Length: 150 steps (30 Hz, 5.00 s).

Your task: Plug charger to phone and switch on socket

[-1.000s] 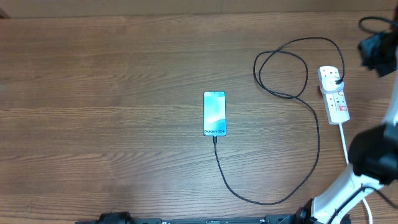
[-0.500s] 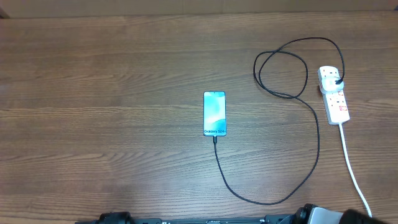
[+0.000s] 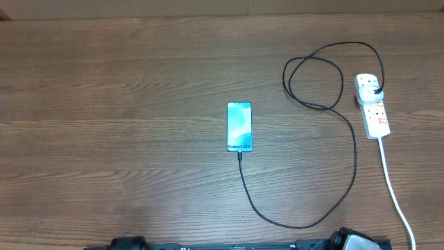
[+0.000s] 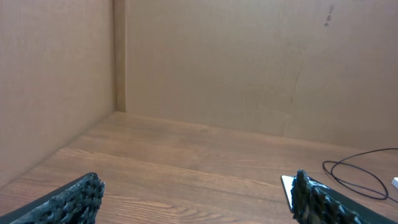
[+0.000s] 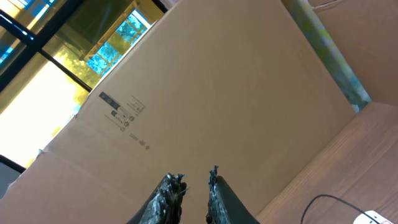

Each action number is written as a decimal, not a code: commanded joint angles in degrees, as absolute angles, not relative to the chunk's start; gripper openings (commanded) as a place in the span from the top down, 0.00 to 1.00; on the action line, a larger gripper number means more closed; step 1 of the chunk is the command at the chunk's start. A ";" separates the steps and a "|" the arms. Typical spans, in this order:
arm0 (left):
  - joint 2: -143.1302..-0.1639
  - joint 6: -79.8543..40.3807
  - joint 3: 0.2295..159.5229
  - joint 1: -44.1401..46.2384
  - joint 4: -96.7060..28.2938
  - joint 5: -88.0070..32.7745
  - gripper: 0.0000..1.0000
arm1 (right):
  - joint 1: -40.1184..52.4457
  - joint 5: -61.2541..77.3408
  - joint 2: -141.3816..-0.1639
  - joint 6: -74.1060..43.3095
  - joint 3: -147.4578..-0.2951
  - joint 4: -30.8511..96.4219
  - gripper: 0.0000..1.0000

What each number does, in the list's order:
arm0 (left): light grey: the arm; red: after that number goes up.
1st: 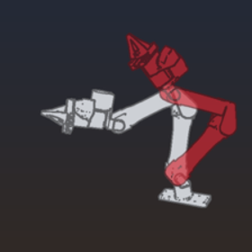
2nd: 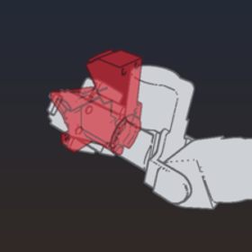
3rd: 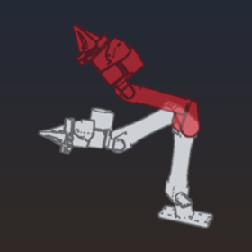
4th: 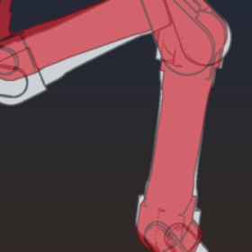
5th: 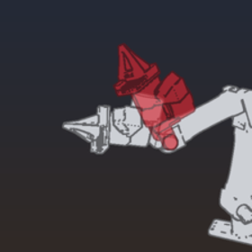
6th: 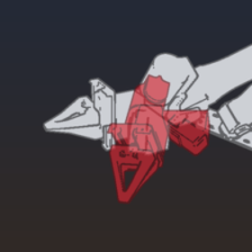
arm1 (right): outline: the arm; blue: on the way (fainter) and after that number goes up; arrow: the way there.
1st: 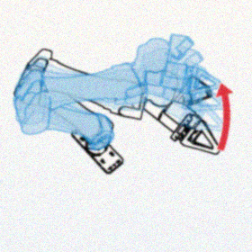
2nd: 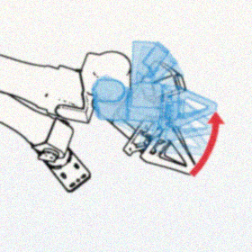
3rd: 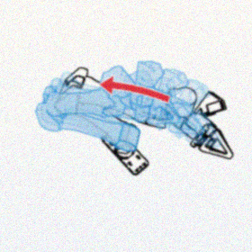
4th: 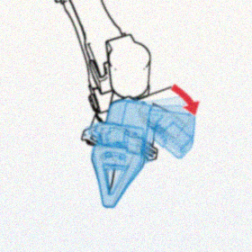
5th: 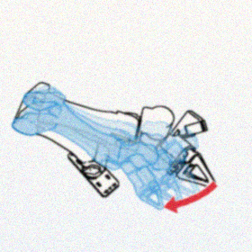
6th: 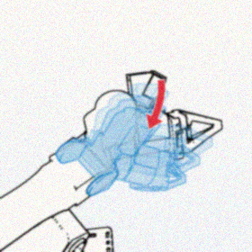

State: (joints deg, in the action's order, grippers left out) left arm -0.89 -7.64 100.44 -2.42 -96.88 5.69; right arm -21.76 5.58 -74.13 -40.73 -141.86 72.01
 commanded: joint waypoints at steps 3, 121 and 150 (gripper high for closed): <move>-0.30 -8.62 100.22 -3.03 -96.38 6.37 0.00 | -21.80 5.69 -67.51 -40.69 -133.97 70.50 0.79; -0.36 -13.72 0.27 -2.98 -4.32 1.45 0.00 | -14.44 11.29 -35.27 -43.51 -47.86 39.59 0.00; -0.36 -13.72 0.27 -2.98 -4.32 1.45 0.00 | 1.39 -6.87 -5.69 -43.44 -4.97 7.77 0.00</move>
